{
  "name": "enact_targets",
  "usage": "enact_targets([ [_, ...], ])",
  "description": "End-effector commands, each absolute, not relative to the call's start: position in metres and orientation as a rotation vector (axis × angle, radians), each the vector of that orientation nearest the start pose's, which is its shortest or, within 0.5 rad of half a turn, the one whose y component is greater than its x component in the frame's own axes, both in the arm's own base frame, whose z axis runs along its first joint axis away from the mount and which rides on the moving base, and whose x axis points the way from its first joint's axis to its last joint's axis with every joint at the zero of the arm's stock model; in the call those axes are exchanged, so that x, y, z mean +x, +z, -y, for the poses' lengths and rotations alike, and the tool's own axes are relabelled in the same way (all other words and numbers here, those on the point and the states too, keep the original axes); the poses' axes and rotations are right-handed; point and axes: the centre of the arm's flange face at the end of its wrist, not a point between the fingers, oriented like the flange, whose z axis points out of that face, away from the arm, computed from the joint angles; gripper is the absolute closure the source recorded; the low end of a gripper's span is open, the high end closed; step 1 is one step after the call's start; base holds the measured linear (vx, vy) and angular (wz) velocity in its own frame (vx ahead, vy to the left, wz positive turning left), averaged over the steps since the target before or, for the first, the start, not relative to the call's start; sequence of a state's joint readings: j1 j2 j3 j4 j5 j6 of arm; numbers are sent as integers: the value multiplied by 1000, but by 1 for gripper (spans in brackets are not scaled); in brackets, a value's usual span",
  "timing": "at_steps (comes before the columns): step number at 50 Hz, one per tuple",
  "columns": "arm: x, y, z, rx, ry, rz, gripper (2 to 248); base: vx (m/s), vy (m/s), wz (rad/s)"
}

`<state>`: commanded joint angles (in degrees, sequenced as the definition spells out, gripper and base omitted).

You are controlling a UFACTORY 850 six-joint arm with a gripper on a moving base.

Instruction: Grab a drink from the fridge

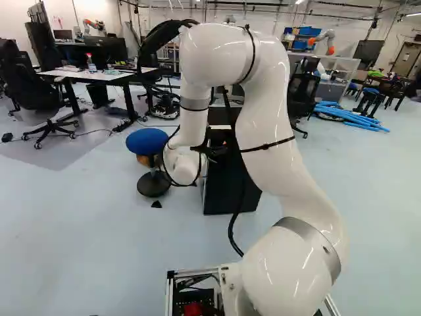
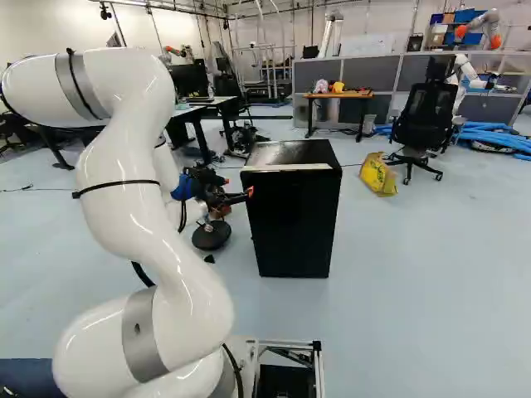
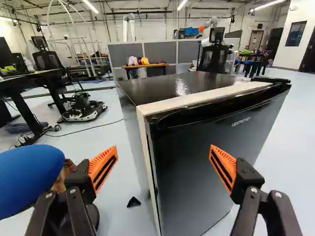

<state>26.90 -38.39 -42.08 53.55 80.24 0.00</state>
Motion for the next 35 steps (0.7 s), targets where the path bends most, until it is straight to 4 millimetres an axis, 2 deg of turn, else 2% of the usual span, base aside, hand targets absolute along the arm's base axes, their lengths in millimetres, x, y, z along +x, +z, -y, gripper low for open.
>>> enact_targets([
  [21,465,245,-139,-2463,-2302,-742,3,0,0,0],
  [35,473,244,-139,-2452,-2309,-758,3,0,0,0],
])
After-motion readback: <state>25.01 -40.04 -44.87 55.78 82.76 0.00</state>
